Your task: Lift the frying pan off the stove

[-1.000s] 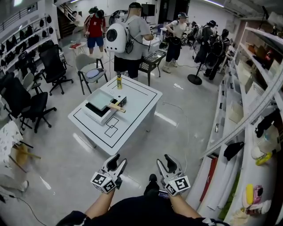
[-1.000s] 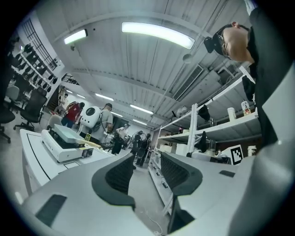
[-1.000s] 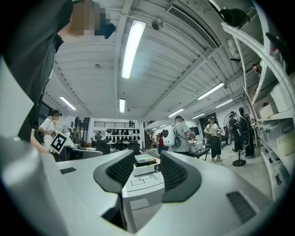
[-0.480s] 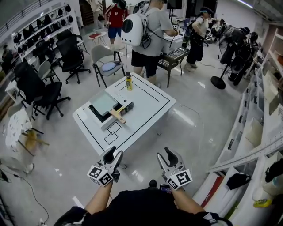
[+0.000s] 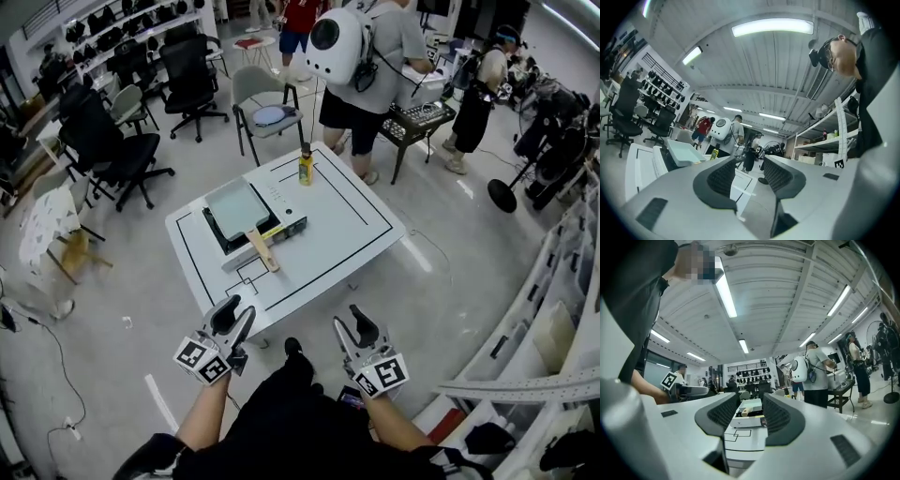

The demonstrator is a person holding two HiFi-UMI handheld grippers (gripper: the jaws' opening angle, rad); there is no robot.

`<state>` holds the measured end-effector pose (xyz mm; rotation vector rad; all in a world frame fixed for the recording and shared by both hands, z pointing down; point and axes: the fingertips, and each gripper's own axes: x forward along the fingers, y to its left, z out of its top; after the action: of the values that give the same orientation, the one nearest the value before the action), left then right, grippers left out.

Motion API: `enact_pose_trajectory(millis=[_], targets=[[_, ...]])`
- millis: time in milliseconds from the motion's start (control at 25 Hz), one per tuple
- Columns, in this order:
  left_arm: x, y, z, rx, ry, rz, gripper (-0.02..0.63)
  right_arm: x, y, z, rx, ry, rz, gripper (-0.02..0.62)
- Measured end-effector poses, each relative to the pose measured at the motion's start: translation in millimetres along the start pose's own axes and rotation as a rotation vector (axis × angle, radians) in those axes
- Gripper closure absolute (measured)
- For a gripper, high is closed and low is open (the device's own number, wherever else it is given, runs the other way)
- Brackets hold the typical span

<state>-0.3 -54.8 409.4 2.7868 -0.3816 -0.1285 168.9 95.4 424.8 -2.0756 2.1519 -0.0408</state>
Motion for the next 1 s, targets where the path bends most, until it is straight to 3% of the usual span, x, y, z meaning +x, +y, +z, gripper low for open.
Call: enact_pose_trajectory(millis=[360, 560, 800, 1000], targets=[[53.1, 90.2, -9.5, -0.096, -0.022, 0.055, 0.413, 109.9, -41.2, -12.8, -0.008, 0.072, 0.144, 0.416], [86.7, 139.5, -12.2, -0.264, 0.003, 0.092, 0.405, 180.2, -66.3, -15.0, 0.038, 0.129, 0.241, 0.412], [101.6, 174.1, -38.6, -0.513, 0.082, 0.054, 0.399, 242.2, -66.1, -40.5, 0.247, 0.256, 0.387, 0.411], [108.1, 181.7, -55.8, -0.669, 0.128, -0.024, 0.396, 272.8, -57.6, -70.2, 0.578, 0.417, 0.527, 0.408]])
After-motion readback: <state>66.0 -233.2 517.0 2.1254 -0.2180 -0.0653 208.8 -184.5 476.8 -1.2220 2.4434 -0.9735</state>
